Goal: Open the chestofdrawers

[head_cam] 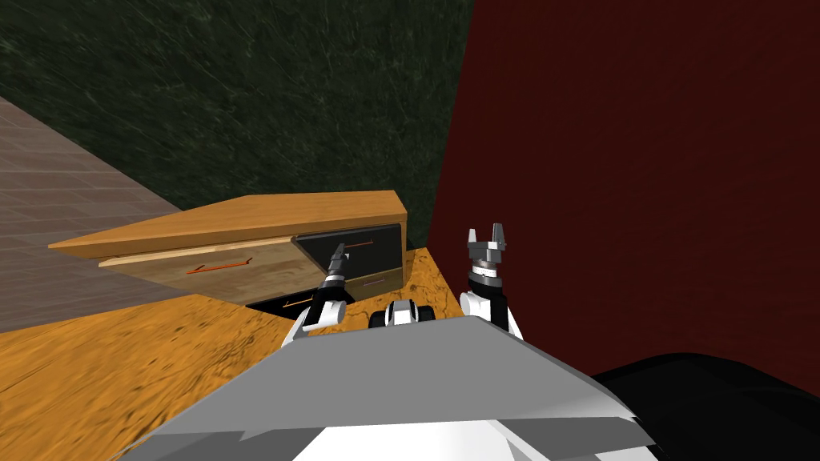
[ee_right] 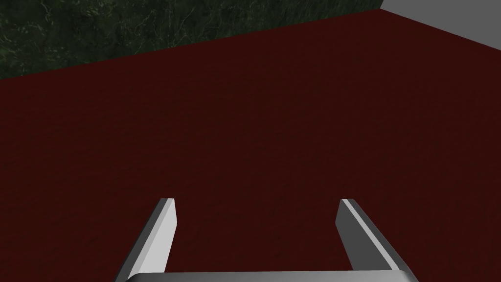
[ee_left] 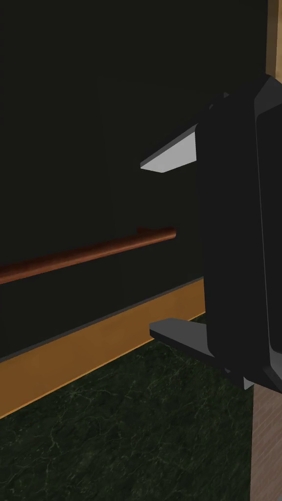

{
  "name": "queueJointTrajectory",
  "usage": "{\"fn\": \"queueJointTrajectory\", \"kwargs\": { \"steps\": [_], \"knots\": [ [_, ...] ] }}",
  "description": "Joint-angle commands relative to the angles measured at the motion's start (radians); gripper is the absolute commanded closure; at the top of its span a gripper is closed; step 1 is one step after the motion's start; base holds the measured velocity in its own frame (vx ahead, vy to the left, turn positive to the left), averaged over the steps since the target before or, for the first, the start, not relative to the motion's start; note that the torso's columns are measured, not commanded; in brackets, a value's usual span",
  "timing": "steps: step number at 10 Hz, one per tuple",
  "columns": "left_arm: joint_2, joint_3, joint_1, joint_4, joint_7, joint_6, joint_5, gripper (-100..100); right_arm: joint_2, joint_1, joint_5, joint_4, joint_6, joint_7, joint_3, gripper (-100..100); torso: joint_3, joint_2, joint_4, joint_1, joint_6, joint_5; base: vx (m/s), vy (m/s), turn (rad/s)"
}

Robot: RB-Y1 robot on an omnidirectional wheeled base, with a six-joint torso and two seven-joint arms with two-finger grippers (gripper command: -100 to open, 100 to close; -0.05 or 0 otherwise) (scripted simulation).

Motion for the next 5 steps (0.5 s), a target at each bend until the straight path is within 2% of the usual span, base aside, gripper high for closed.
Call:
{"fn": "queueJointTrajectory", "kwargs": {
  "steps": [1,3,4,5],
  "knots": [
    [-0.08,0.001,-0.001,-0.008,0.0,0.001,0.001,-100,0.0,0.0,0.0,0.0,0.0,0.0,0.0,0,0.0,0.0,0.0,0.0,0.0,0.0,0.0,0.0,0.0],
    [-0.137,0.001,-0.001,-0.012,0.0,0.002,0.002,-100,0.0,0.0,0.0,0.0,0.0,0.0,0.0,0,0.001,0.001,0.0,-0.003,0.0,-0.001,0.0,0.0,0.0],
    [-0.12,0.001,-0.003,-0.007,0.0,0.001,0.001,-100,0.0,0.0,0.0,0.0,0.0,0.0,0.0,0,0.001,0.001,0.0,-0.003,0.0,-0.001,0.0,0.0,0.0],
    [-0.124,0.003,-0.001,-0.035,-0.002,0.026,0.003,-100,0.0,0.0,0.0,0.0,0.0,0.0,0.0,0,0.0,0.001,0.0,-0.003,0.0,-0.001,0.043,0.006,-0.018]
  ]
}}
